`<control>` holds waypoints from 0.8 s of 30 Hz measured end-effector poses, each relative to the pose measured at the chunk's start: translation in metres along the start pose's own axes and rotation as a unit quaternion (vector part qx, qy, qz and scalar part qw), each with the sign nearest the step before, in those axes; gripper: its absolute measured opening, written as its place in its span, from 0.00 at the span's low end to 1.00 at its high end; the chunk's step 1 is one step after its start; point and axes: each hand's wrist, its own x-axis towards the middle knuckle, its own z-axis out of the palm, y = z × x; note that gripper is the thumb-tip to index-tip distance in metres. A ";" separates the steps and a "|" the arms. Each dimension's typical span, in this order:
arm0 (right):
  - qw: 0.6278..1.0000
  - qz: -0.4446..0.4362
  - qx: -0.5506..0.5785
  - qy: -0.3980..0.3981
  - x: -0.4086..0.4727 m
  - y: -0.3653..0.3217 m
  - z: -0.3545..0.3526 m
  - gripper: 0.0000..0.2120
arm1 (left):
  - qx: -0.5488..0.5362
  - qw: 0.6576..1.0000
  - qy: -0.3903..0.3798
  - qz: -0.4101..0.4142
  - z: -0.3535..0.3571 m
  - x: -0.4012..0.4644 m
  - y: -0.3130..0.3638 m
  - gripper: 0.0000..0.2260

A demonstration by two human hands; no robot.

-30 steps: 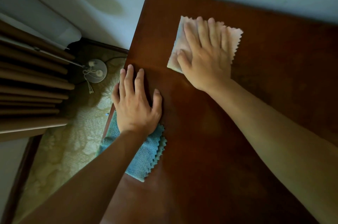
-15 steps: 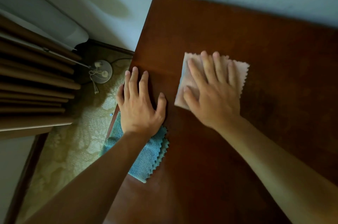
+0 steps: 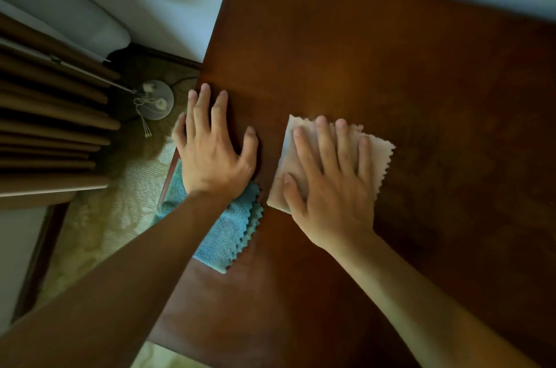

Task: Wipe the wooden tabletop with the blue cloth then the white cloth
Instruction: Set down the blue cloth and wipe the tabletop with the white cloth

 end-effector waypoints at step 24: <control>1.000 0.008 -0.013 0.014 -0.062 -0.027 0.011 0.32 | -0.055 0.996 0.021 0.071 -0.009 -0.011 -0.005 0.21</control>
